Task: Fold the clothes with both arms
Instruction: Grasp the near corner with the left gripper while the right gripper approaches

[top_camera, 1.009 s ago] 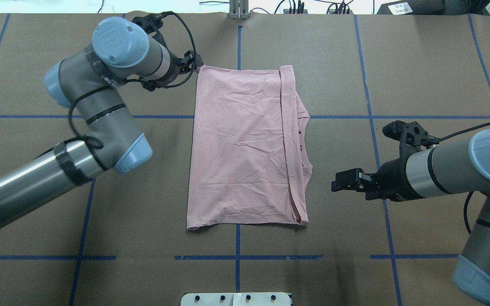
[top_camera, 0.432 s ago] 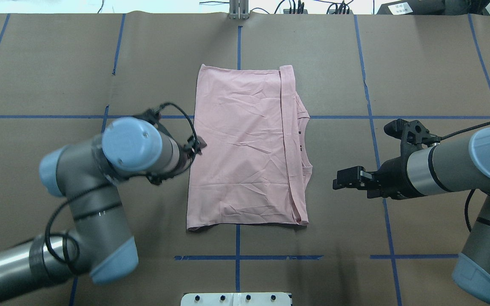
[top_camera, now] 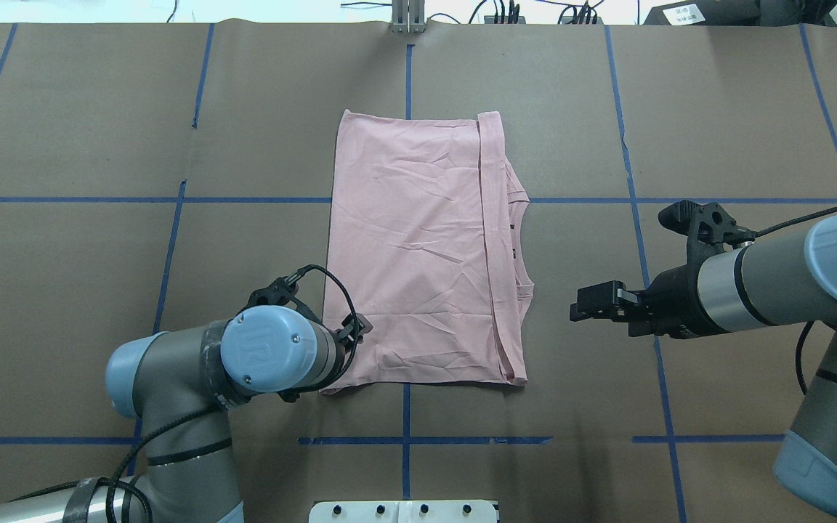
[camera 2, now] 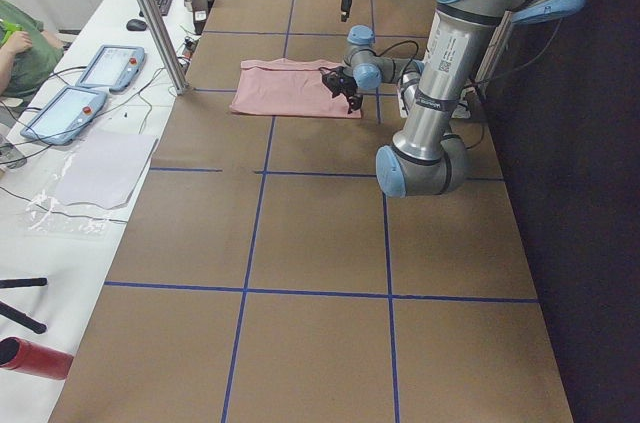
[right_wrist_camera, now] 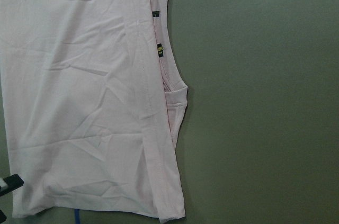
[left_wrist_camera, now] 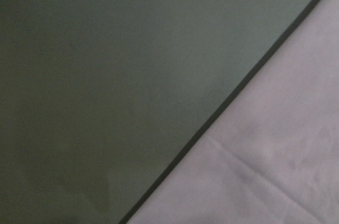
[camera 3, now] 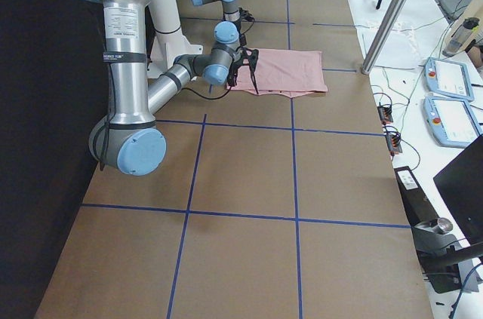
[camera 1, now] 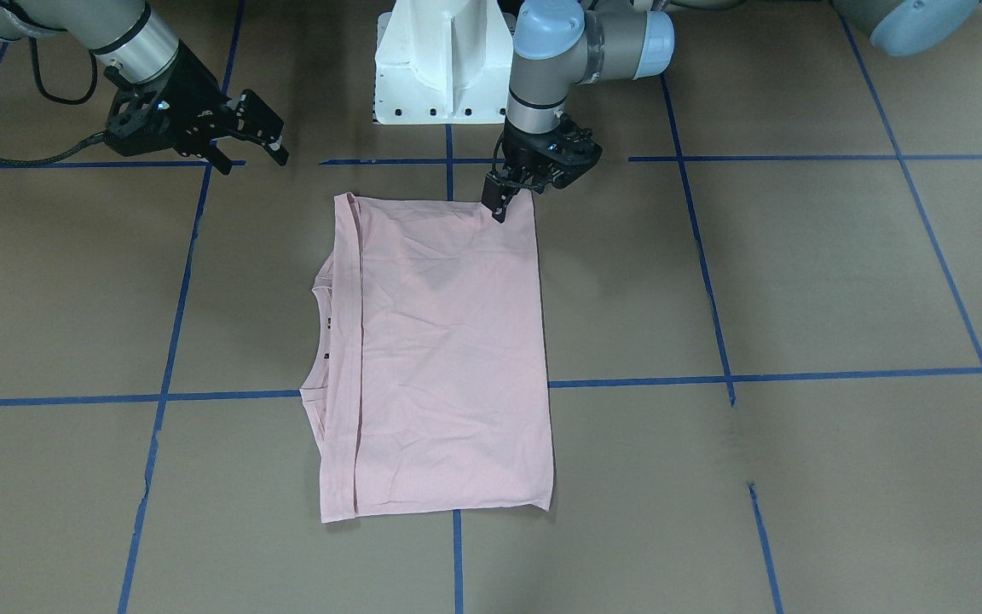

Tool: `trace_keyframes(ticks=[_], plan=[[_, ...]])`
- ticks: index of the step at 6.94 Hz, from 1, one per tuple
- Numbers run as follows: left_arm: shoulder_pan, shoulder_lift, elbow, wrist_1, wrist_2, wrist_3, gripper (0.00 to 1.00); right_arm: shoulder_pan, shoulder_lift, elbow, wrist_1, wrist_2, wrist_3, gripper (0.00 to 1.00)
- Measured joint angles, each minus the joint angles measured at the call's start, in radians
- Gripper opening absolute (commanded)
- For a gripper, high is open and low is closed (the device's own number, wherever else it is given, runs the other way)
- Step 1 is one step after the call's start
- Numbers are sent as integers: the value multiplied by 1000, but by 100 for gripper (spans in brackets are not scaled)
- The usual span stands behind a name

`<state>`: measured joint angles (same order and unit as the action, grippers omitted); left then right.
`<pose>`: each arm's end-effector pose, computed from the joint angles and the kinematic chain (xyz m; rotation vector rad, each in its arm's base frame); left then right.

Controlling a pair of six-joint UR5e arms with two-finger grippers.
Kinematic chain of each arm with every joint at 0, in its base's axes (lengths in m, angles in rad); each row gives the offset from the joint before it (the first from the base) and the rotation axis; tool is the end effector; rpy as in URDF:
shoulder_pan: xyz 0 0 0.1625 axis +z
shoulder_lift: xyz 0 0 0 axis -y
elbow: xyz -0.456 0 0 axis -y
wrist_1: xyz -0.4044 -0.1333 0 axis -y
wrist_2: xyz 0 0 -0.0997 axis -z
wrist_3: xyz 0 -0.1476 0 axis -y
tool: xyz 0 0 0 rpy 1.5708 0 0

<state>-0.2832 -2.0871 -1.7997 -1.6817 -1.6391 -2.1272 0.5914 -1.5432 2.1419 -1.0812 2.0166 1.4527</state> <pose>0.6366 -0.3136 0.3060 -0.1847 0.8611 -0.7571 -0.3853 -0.3427 0.3639 -0.0042 -1.1406 0.1785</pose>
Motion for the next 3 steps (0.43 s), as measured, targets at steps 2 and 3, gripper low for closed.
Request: trace_keyframes(ticks=[2, 3], plan=[[12, 13, 2, 1, 12, -9, 96, 9, 0, 2, 0, 4, 0, 100], [14, 20, 2, 2, 13, -9, 95, 13, 0, 3, 0, 7, 0, 100]])
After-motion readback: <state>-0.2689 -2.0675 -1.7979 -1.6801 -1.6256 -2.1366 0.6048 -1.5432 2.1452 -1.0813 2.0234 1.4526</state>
